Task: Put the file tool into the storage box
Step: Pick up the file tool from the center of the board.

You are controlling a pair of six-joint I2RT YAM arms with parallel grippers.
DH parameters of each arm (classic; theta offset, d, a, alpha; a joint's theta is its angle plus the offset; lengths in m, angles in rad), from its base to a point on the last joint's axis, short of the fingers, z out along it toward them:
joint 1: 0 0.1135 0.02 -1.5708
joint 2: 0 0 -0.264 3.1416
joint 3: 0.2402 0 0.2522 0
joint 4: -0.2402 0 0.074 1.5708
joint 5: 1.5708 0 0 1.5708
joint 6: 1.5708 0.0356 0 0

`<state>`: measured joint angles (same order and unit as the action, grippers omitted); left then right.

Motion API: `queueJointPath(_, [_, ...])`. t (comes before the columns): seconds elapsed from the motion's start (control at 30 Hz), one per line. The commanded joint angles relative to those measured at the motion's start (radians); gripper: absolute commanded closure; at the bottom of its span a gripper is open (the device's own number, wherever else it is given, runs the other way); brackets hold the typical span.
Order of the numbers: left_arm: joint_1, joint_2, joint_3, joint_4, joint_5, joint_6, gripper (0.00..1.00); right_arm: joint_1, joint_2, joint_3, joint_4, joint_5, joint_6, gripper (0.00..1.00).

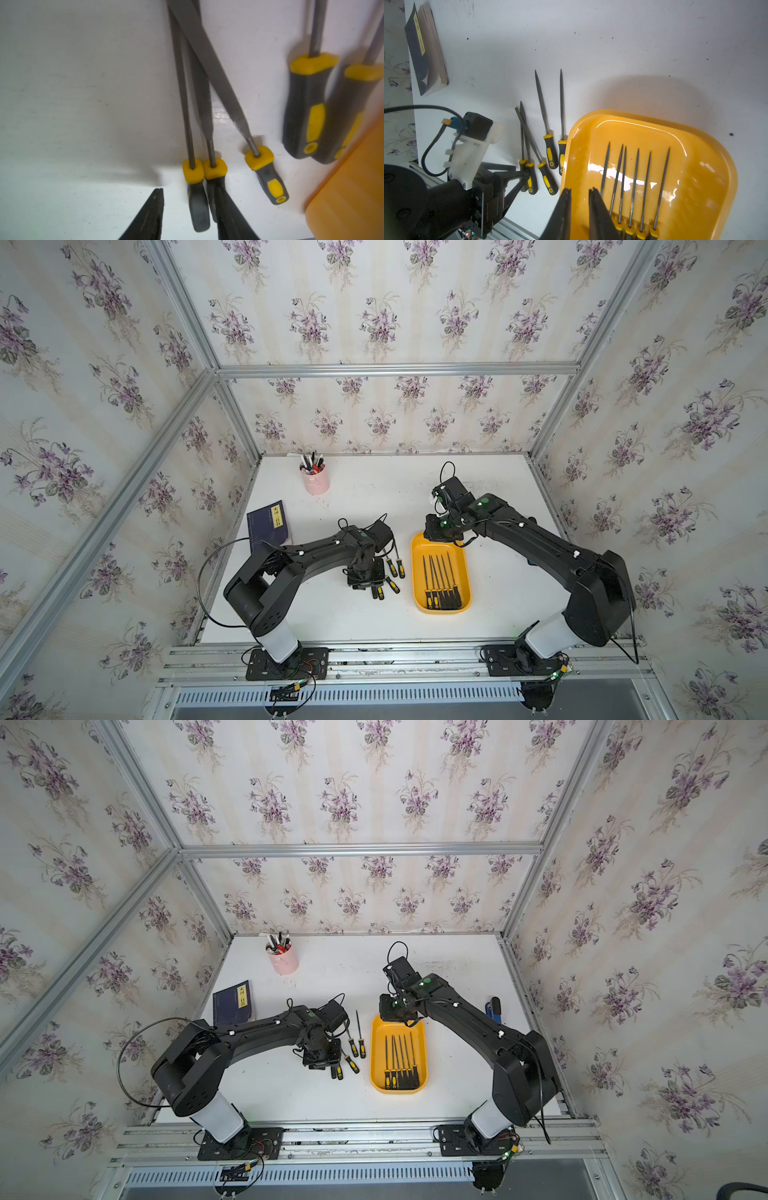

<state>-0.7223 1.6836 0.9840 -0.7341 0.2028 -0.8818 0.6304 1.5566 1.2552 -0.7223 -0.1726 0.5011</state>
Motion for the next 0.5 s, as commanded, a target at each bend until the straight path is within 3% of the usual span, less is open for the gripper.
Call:
queueJointPath(0.0, [-0.003,0.007,-0.022,-0.036,-0.054,-0.014,0.55,-0.001,0.0,-0.004,-0.013,0.01,-0.014,0.79])
queueJointPath(0.27, [-0.003,-0.023,-0.062,-0.062,-0.075,-0.008,0.64,-0.001,0.013,0.003,-0.012,0.015,-0.024,0.79])
queueJointPath(0.47, [-0.003,-0.091,-0.111,-0.07,-0.088,-0.028,0.55,-0.001,0.019,0.006,-0.011,0.01,-0.024,0.79])
